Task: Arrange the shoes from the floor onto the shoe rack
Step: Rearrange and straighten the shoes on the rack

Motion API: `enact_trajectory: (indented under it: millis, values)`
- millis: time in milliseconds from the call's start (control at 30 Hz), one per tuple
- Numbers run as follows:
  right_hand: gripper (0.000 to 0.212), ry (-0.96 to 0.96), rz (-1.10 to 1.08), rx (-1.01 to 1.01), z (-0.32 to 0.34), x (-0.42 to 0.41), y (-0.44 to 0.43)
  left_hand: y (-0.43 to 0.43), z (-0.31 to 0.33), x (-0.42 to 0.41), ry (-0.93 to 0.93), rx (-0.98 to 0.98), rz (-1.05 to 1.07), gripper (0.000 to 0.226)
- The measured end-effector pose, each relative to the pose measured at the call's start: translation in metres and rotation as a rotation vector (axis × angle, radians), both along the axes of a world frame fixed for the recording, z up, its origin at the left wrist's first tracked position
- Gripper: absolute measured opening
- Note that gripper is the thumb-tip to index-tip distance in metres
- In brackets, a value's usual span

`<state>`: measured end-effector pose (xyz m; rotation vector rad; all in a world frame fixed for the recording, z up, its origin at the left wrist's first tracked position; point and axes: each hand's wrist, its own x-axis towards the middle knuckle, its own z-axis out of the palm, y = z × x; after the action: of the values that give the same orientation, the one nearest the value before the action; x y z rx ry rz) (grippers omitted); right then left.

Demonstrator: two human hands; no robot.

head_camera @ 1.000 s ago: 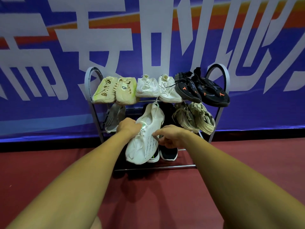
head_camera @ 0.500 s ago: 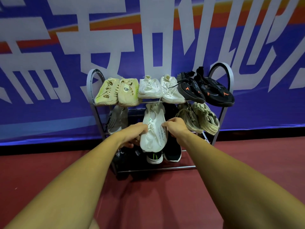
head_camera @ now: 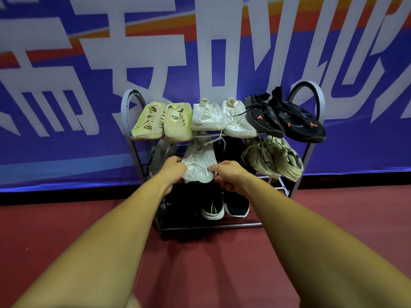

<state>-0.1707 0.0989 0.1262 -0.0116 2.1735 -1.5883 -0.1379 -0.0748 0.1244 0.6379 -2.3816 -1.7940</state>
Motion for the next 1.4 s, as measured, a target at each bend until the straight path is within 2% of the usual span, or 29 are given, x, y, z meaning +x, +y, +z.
enact_trajectory:
  millis: [100, 233, 300, 367, 500, 567, 667, 800, 867, 933, 1000, 1033, 1133, 1400]
  values:
    - [0.020, -0.123, 0.095, 0.033, -0.006, 0.001, -0.004, 0.001, -0.003, -0.003, 0.057, 0.019, 0.077, 0.026]
    - [0.019, -0.178, 0.139, -0.144, -0.009, -0.002, -0.011, -0.008, -0.006, -0.009, 0.039, 0.067, 0.125, 0.024]
    - [0.025, -0.144, 0.110, -0.193, -0.007, -0.002, -0.014, -0.013, -0.003, -0.009, -0.032, 0.068, 0.093, 0.018]
    - [0.028, -0.074, 0.078, -0.142, -0.010, -0.003, -0.019, -0.016, 0.001, -0.004, -0.145, 0.109, 0.043, 0.008]
    - [0.037, 0.049, -0.007, -0.031, -0.018, -0.011, -0.030, -0.014, 0.000, 0.003, -0.351, 0.139, -0.084, 0.016]
    - [0.034, 0.052, -0.022, -0.049, -0.021, -0.016, -0.034, -0.014, -0.004, -0.002, -0.330, 0.111, -0.061, 0.021]
    - [0.029, 0.126, -0.026, -0.046, -0.027, -0.020, -0.043, -0.021, -0.007, -0.012, -0.232, 0.081, 0.031, 0.016]
    - [0.037, 0.246, 0.052, 0.062, -0.034, -0.022, -0.054, -0.033, -0.015, -0.018, -0.208, 0.004, 0.107, 0.008]
    - [0.029, 0.250, 0.123, 0.103, -0.033, -0.020, -0.057, -0.038, -0.021, -0.021, -0.182, -0.024, 0.131, 0.030]
    - [0.024, 0.216, 0.153, 0.069, -0.033, -0.019, -0.059, -0.042, -0.022, -0.023, -0.160, -0.054, 0.121, 0.045]
    - [0.035, 0.203, 0.101, 0.033, -0.032, -0.021, -0.062, -0.043, -0.021, -0.023, -0.154, -0.083, 0.091, 0.039]
    - [0.033, 0.206, 0.070, 0.040, -0.030, -0.021, -0.062, -0.041, -0.021, -0.022, -0.158, -0.106, 0.072, 0.033]
    - [0.014, 0.218, 0.089, 0.121, -0.021, -0.016, -0.060, -0.036, -0.023, -0.021, -0.182, -0.121, 0.028, 0.017]
    - [0.018, 0.211, 0.130, 0.192, -0.017, -0.010, -0.045, -0.026, -0.024, -0.017, -0.250, -0.312, -0.102, 0.028]
